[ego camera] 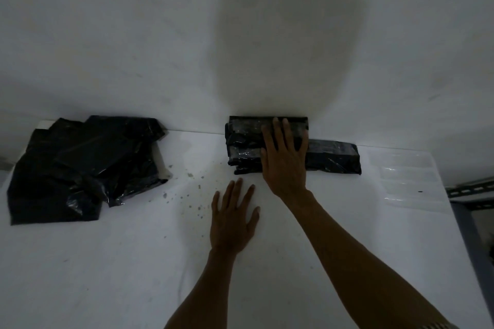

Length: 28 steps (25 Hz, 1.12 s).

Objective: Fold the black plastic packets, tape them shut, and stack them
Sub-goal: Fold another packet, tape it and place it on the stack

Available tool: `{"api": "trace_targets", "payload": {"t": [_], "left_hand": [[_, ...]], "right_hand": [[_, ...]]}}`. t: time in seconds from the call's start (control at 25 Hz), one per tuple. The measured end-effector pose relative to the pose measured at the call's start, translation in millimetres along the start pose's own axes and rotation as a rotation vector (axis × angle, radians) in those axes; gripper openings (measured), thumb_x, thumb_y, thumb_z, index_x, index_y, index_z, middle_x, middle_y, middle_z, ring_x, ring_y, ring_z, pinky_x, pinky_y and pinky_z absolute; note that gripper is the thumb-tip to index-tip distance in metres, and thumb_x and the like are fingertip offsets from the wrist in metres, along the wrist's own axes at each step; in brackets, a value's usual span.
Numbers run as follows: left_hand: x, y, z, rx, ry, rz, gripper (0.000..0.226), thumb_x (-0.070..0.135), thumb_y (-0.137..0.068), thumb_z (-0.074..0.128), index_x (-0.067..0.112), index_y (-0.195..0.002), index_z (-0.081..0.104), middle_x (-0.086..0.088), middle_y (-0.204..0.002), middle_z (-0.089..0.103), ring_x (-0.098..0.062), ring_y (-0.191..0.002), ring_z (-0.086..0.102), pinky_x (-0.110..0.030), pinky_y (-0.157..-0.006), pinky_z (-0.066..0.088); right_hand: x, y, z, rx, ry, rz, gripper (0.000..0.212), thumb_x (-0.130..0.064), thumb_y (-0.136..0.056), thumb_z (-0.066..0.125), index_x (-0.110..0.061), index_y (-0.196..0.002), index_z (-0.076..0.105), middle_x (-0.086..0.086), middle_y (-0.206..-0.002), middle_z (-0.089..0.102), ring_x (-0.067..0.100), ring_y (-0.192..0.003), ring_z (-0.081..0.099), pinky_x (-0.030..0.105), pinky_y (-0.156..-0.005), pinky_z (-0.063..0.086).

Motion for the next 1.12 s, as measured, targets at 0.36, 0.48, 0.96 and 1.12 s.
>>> {"api": "trace_targets", "payload": {"t": [0.36,0.48,0.96,1.12], "left_hand": [[-2.2,1.3,2.0,0.053,0.028,0.025,0.054,0.05,-0.104,0.022,0.034,-0.155,0.018,0.001,-0.165,0.006,-0.016,-0.152,-0.001,-0.05,-0.121,0.009],[-4.7,4.1,5.1,0.1,0.058,0.037,0.049,0.039,-0.105,0.028,0.029,-0.153,0.029,-0.001,-0.163,0.015,-0.017,-0.151,0.007,-0.049,-0.121,0.013],[-136.0,7.8,-120.0,0.55,-0.02,-0.111,0.056,0.029,-0.094,0.056,0.02,-0.148,0.042,-0.013,-0.157,0.032,-0.03,-0.147,0.025,-0.052,-0.115,0.025],[-282.6,-1.1,-157.6,0.28,0.013,-0.656,0.077,0.052,-0.093,0.051,0.035,-0.155,0.008,-0.014,-0.164,-0.003,-0.045,-0.148,0.003,-0.061,-0.114,0.007]], "right_hand": [[17.9,138.9,52.3,0.007,-0.23,0.436,0.06,-0.023,-0.1,0.038,-0.007,-0.155,0.019,0.018,-0.163,0.011,0.03,-0.151,0.011,0.061,-0.116,0.017],[24.7,154.9,81.1,-0.19,-0.211,0.533,0.059,-0.035,-0.102,0.028,-0.014,-0.156,0.017,0.014,-0.163,0.011,0.026,-0.151,0.007,0.061,-0.117,0.012],[-19.1,157.1,92.9,-0.32,-0.122,0.311,0.064,-0.047,-0.102,0.017,-0.015,-0.157,0.014,0.01,-0.165,0.001,0.024,-0.152,-0.006,0.055,-0.121,0.006],[-21.3,154.3,91.7,-0.306,-0.11,0.299,0.065,-0.048,-0.101,0.014,-0.016,-0.157,0.011,0.009,-0.165,-0.002,0.023,-0.152,-0.009,0.053,-0.122,0.003]]}}
Point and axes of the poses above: each hand's wrist, its own y-axis away from the middle knuckle, its own z-axis out of the palm, x = y × z, the point moved 9 cm from there along -y, towards the middle knuckle
